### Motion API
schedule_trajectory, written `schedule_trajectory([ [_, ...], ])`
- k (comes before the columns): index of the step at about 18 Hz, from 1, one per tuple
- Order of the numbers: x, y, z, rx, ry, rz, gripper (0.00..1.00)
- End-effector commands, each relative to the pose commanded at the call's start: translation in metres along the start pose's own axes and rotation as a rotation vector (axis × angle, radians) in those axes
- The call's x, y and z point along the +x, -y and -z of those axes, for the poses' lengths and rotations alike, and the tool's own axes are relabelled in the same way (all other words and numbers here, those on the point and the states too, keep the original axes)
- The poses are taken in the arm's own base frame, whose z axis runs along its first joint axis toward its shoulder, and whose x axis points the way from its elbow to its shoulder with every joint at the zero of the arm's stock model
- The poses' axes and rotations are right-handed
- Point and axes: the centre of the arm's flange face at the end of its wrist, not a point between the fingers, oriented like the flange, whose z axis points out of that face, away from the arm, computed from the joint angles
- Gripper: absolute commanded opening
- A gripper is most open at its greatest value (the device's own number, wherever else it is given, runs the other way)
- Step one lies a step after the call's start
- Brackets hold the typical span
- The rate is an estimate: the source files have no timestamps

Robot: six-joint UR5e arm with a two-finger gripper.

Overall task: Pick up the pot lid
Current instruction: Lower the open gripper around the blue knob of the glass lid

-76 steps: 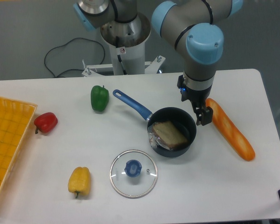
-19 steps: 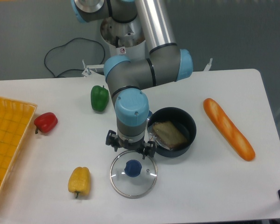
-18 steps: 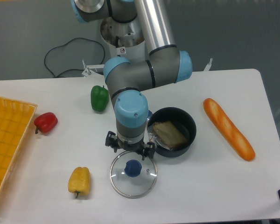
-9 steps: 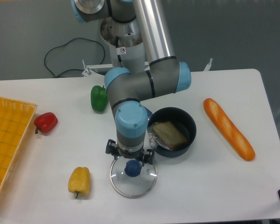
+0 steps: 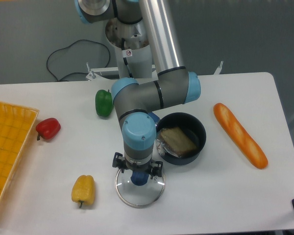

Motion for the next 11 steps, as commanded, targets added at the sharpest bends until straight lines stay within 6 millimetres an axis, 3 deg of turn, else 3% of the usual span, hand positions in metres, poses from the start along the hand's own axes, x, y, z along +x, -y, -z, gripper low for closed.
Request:
schedule_trajectory([
  [11, -0.0032, 0.0056, -0.0111, 0.003, 0.008, -0.003, 1.00],
])
